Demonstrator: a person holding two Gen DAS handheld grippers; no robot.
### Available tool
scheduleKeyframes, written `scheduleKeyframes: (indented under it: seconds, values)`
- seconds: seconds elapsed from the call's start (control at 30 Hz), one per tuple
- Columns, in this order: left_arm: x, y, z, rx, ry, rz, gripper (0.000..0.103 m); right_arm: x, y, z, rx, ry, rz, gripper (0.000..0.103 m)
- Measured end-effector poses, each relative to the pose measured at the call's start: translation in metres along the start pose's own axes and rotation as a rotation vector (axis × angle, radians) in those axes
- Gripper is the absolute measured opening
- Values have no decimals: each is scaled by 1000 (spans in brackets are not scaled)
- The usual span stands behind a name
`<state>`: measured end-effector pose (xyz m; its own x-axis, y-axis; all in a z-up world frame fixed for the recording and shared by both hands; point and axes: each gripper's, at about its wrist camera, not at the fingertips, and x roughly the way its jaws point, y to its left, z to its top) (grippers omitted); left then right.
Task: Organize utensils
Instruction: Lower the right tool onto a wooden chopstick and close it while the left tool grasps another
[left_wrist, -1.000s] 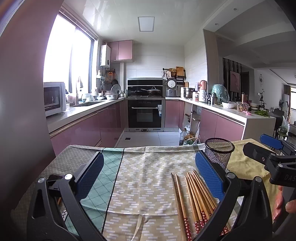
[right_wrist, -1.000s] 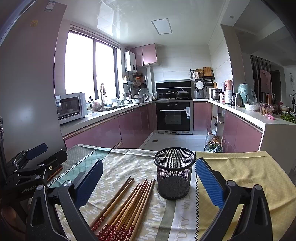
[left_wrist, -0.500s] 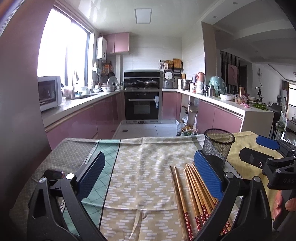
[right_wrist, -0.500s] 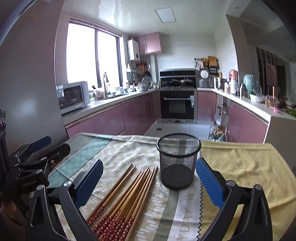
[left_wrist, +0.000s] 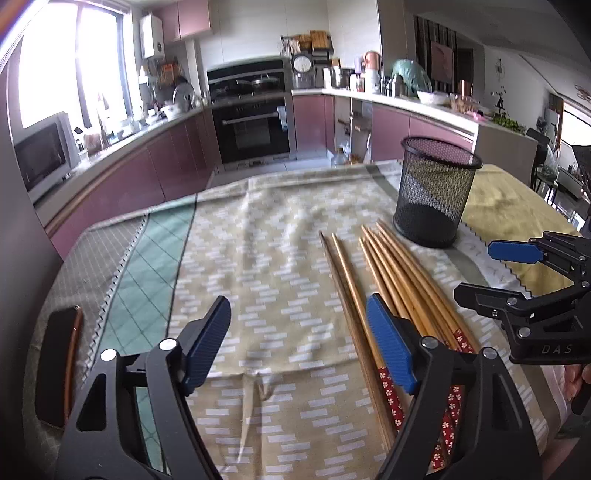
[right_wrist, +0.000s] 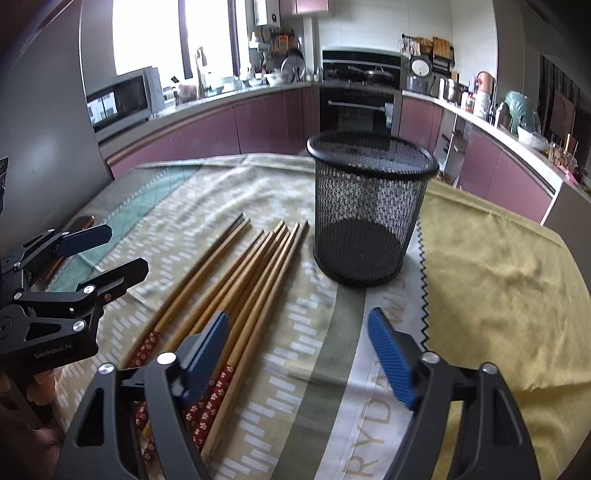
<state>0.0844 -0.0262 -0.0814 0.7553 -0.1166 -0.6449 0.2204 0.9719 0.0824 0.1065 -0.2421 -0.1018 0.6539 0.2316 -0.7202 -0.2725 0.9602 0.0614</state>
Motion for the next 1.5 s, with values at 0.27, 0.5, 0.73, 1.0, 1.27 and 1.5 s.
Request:
scheduleKeyframes:
  seconds: [0.27,0.5,0.73,1.0,1.27,1.5]
  values:
    - [27,1,2,-8,89,-57,64,15,1,-1,-7,66,1,53]
    - [44,-7,5,18,128,-96,63,19,-3,4,3,86,8,52]
    - [59,-9,10,23,159,-107,59,24,0,9,-16,109,22,51]
    - [64,-3,11,16,177,-124,58,29,2,11,-37,129,14,48]
    - [77,-9,21,37,205,-134,40,42,6,20,-62,140,30,35]
    - [83,-8,28,-5,221,-158,10,42,-5,24,0,151,102,9]
